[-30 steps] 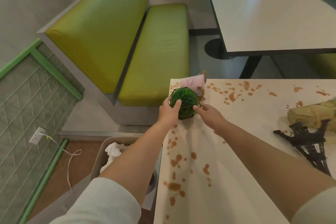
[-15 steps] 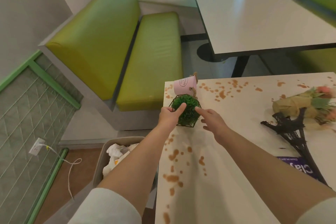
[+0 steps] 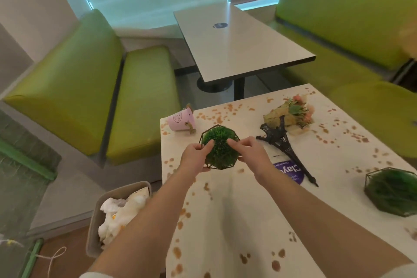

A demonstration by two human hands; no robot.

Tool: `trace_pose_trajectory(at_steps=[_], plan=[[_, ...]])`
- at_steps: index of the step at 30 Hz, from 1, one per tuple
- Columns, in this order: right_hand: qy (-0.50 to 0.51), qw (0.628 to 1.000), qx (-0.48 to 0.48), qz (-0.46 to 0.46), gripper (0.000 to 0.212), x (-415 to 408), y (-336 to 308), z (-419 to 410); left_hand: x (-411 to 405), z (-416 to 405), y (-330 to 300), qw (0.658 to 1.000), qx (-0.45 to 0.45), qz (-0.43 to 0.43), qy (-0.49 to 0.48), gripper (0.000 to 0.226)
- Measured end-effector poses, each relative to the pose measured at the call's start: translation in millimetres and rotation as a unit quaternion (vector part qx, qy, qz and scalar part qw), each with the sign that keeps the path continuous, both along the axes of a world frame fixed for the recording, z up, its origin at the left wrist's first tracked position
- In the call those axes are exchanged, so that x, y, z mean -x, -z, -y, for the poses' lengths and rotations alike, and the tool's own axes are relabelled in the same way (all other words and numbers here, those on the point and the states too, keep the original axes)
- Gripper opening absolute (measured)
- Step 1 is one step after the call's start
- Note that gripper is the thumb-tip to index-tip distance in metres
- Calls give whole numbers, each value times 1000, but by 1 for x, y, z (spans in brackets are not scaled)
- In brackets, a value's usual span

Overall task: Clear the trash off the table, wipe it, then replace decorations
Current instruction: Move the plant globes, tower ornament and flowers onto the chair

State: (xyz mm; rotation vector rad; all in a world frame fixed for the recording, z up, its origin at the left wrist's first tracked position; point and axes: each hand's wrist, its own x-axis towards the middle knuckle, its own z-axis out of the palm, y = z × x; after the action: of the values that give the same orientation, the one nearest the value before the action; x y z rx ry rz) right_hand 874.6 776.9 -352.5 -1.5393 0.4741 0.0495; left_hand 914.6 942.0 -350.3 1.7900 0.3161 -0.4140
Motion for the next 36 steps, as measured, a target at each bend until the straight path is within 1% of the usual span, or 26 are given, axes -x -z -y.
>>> trace_pose_trajectory(at_steps=[2, 5, 7, 9, 13, 18, 21, 24, 28, 32, 34, 36], plan=[[27, 1000, 2, 9, 38, 21, -7, 21, 15, 24, -11, 1000, 5, 1, 11, 42], [66, 998, 0, 20, 50, 46, -15, 58, 37, 64, -23, 999, 7, 6, 38, 37], [70, 997, 1, 24, 53, 62, -24, 84, 52, 92, -29, 999, 11, 16, 41, 34], [71, 997, 17, 24, 51, 77, -31, 111, 67, 122, -34, 999, 17, 21, 29, 33], [105, 994, 18, 20, 41, 107, -44, 168, 101, 186, -46, 999, 14, 34, 12, 36], [110, 992, 51, 24, 43, 136, -54, 241, 132, 260, -54, 999, 18, 39, 32, 47], [117, 991, 65, 27, 44, 148, -57, 279, 144, 302, -60, 998, 53, 18, 39, 64], [124, 989, 75, 26, 46, 158, -57, 314, 149, 338, -61, 997, 43, 13, 61, 76], [127, 990, 62, 27, 43, 159, -56, 352, 146, 378, -63, 995, 48, 33, 84, 74], [142, 989, 41, 26, 46, 145, -47, 383, 126, 409, -56, 992, 36, 52, 111, 55], [149, 988, 40, 20, 44, 133, -42, 397, 114, 422, -53, 991, 35, 58, 113, 50], [155, 987, 37, 18, 42, 117, -39, 410, 97, 434, -50, 990, 24, 68, 117, 51]])
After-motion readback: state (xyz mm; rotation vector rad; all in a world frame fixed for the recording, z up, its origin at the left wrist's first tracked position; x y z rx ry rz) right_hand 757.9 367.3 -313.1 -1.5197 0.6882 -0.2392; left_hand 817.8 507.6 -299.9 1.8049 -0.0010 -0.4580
